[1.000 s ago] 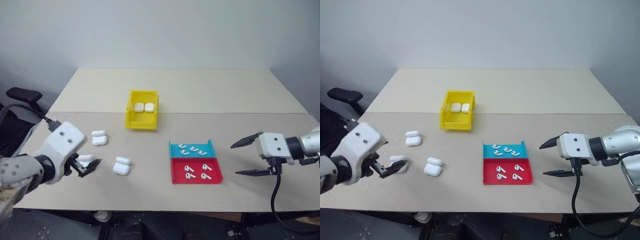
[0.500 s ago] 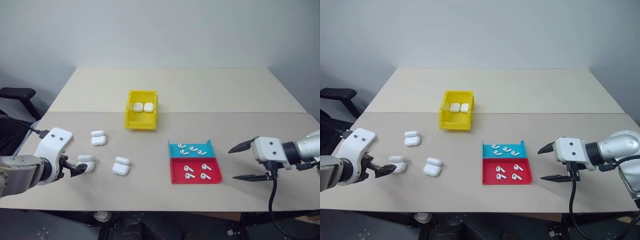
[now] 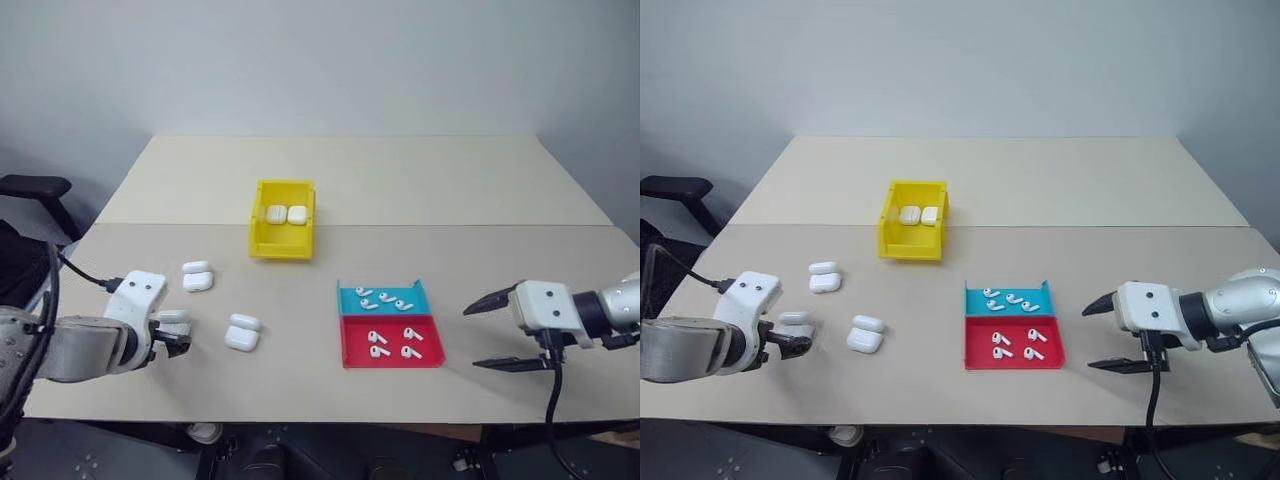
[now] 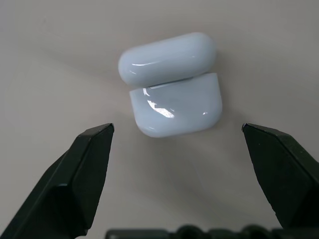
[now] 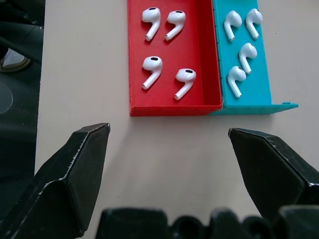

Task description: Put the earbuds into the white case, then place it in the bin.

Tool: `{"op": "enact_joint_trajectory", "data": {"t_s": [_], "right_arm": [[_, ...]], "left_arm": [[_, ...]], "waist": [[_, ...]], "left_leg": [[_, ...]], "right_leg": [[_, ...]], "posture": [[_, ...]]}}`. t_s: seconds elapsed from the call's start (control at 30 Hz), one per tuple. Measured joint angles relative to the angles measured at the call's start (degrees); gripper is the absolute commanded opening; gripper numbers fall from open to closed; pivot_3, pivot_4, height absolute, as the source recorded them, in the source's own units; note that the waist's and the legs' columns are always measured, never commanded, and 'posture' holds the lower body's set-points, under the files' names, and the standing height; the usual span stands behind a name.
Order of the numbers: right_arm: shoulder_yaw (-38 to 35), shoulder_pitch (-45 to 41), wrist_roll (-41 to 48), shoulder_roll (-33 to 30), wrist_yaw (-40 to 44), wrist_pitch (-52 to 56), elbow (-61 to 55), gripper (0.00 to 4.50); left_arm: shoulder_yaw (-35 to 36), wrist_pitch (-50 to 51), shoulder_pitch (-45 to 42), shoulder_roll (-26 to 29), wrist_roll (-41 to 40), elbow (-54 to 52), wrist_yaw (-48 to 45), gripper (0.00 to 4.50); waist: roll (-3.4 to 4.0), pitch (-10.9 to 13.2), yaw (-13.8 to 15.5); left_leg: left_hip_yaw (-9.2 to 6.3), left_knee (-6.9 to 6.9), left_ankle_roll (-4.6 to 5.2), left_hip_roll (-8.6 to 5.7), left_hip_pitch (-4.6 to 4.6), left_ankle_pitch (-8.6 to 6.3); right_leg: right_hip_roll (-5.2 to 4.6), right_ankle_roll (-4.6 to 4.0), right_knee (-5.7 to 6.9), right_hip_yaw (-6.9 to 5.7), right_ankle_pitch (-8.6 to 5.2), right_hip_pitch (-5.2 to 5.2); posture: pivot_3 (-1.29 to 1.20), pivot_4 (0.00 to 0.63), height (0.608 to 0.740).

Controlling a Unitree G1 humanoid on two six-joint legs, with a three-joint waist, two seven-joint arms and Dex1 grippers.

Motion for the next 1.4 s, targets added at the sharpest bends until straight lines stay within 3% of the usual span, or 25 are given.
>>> {"op": "enact_joint_trajectory", "data": {"t_s": [0.2,0.5,1.2,1.3,1.4], "right_arm": [[-0.36,0.09,0.0,0.0,0.05,0.3,-0.09,4.43],[-1.32,1.07,-0.01,0.0,0.01,0.52,-0.76,4.43],[-1.46,2.12,-0.09,0.0,-1.15,0.62,-1.46,4.43],[-1.46,2.12,-0.12,0.0,-1.38,0.62,-1.58,4.5],[-1.46,2.12,-0.13,0.0,-1.79,0.62,-1.63,4.5]], "left_arm": [[-8.23,-7.42,-1.77,3.44,-6.82,2.16,7.78,4.5],[-15.3,-12.72,-5.39,5.31,-10.57,3.14,9.82,4.5],[-18.49,-12.9,-8.59,4.89,-6.81,7.28,5.78,4.5],[-18.48,-12.76,-8.65,4.67,-6.67,7.32,5.25,3.89],[-18.5,-12.55,-8.64,4.59,-6.09,7.31,4.89,2.93]], "waist": [[0.0,0.0,0.01],[0.0,0.0,0.02],[0.0,0.0,0.06],[0.01,-0.01,0.08],[0.01,0.0,0.0]], "left_leg": [[0.12,-0.01,-0.03,-0.05,0.0,0.02],[0.41,-0.01,-0.09,-0.08,0.0,0.05],[0.4,0.0,-0.1,-0.09,0.0,0.06],[0.4,0.0,-0.11,-0.09,0.0,0.07],[0.4,0.0,-0.11,-0.09,0.0,0.07]], "right_leg": [[-0.02,0.0,-0.02,0.0,0.0,0.0],[-0.02,0.0,-0.03,-0.03,0.0,0.02],[-0.03,0.0,-0.02,-0.04,0.0,0.03],[-0.02,0.0,-0.02,-0.04,0.0,0.03],[-0.02,0.0,-0.02,-0.04,0.0,0.03]], "posture": [[0.0,0.15,0.74],[0.0,0.15,0.74],[0.0,0.15,0.74],[0.0,0.15,0.74],[0.0,0.15,0.74]]}}
